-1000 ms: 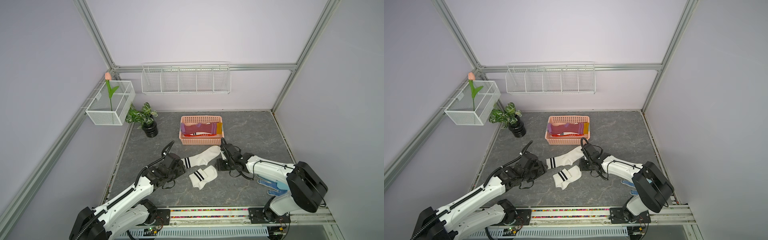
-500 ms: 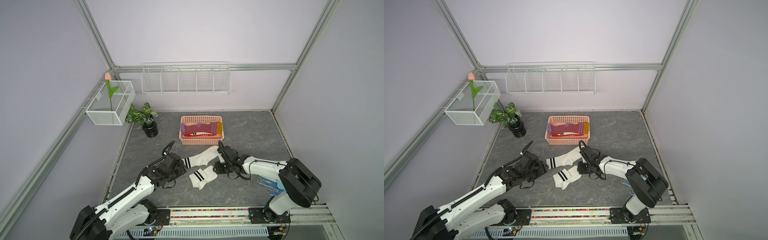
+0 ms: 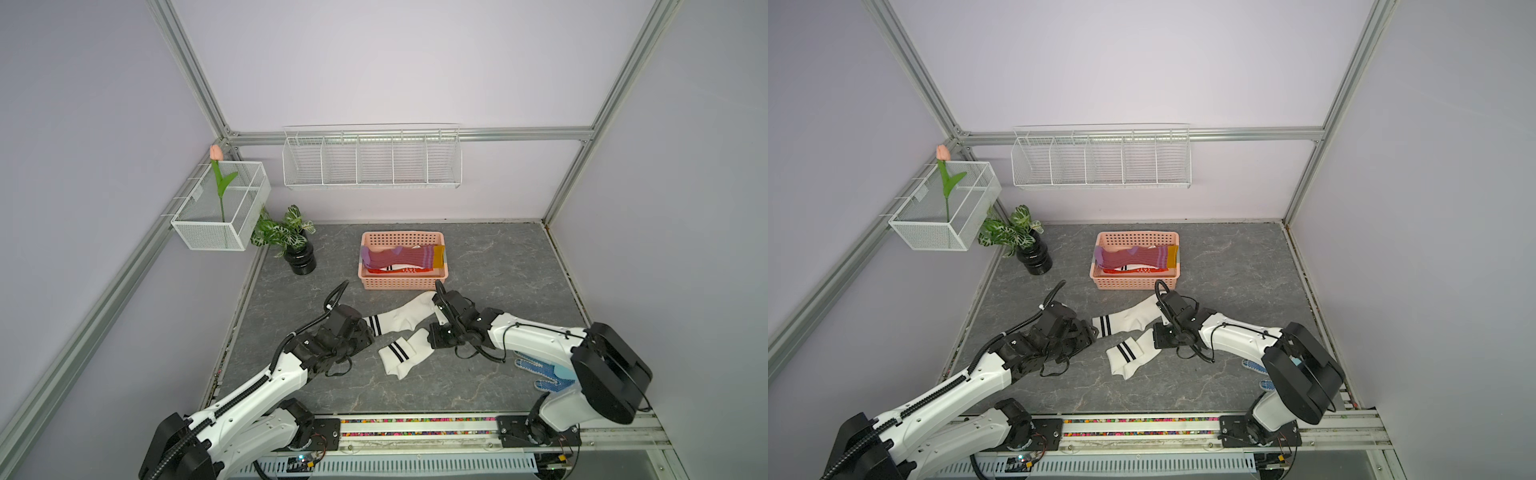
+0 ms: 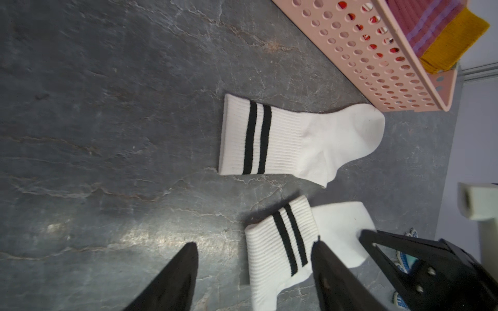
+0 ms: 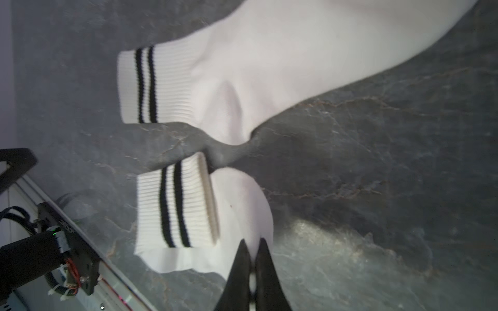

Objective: Place the socks together as a pair
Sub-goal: Pick up the sock from the center of the board.

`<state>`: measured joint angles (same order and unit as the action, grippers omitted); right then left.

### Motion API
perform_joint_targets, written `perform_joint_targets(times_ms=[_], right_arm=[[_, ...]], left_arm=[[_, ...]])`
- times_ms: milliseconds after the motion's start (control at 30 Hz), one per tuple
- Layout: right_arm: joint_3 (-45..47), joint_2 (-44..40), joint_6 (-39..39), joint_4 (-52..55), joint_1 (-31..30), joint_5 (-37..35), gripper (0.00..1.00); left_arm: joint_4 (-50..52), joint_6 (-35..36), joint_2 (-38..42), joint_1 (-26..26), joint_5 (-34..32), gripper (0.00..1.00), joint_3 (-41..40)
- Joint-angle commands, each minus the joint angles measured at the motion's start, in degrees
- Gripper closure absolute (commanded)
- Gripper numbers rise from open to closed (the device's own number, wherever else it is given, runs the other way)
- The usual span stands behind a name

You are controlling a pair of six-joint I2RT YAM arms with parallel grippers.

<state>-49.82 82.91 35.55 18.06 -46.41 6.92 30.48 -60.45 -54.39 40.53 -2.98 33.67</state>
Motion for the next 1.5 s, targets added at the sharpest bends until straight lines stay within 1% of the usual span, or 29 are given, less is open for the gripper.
perform_joint_targets(times_ms=[0,133,200,367,433,567,633,700,867,1000,1133,1467], right_arm=[[-5.90,-5.09,-1.32,3.91,-2.84,-0.83,0.93],[-8.67,-5.41,-1.32,5.37,-4.90,-0.87,0.93],[-7.81,-4.97,-0.97,5.38,-4.92,-1.98,0.93],[-5.52,-5.28,0.30,4.24,-4.74,-2.42,0.93],[-5.45,-5.61,0.50,5.14,-4.50,-4.05,0.93],[-4.81,-7.22,0.92,6.06,-2.84,-6.10,0.93],[-4.37,-8.35,0.87,5.82,-1.74,-6.90,0.93],[-4.22,-9.02,0.77,5.70,-0.35,-6.77,0.93],[-4.44,-8.75,-0.63,5.50,1.36,-5.87,0.93],[-4.25,-8.76,-1.08,5.10,1.93,-5.26,0.93],[-3.97,-9.06,-1.33,5.07,2.24,-5.07,0.93],[-3.56,-9.62,-2.05,5.28,2.89,-4.64,0.93]], left_arm=[[0.37,-1.12,1.71,0.16,-1.38,0.30,-0.47],[-0.58,-1.17,2.35,0.16,-1.51,0.30,-2.01],[-1.10,-2.96,2.18,0.16,-1.16,0.29,-2.68],[-2.00,-3.14,1.10,0.17,0.35,0.30,-3.29],[-2.99,-3.34,0.45,0.16,1.00,0.29,-3.89],[-10.03,-2.13,-1.83,0.16,5.45,0.31,-5.42],[-14.23,0.40,-3.95,0.20,8.76,0.33,-5.49],[-16.16,1.93,-6.50,0.25,10.29,0.36,-4.58],[-19.47,4.68,-12.95,0.60,12.13,0.44,-3.30],[-18.32,8.11,-19.12,0.60,11.78,0.50,-0.36],[-22.17,8.03,-23.27,0.68,13.56,0.55,0.46],[-23.76,8.20,-28.55,1.30,12.30,0.63,1.85]])
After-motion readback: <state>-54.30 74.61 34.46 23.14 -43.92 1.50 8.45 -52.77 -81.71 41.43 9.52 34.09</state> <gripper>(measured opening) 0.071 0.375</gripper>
